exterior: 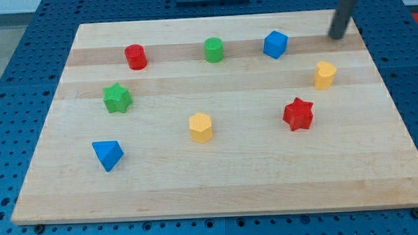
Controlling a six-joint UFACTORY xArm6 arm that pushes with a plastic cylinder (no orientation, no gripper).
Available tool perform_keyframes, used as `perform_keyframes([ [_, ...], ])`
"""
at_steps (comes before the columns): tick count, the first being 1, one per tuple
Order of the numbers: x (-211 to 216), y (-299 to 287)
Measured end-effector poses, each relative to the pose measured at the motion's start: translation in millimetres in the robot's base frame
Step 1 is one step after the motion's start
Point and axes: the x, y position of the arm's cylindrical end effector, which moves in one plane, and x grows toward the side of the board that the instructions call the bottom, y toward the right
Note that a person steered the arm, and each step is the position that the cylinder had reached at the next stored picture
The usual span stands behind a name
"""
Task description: Push the red circle to the left side of the board
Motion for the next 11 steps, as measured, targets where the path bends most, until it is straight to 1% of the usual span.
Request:
perform_keyframes([
  [1, 30.8, -50.7],
  [2, 82.3, -84.4],
  [3, 93.3, -158.1],
  [4, 75.5, -224.3],
  [5, 70.0, -243.5],
  [6, 70.7, -245.9],
  [7, 67.4, -283.5],
  [8, 54.9, -310.2],
  [10, 12.0, -388.4],
  [11, 26.0, -390.3],
])
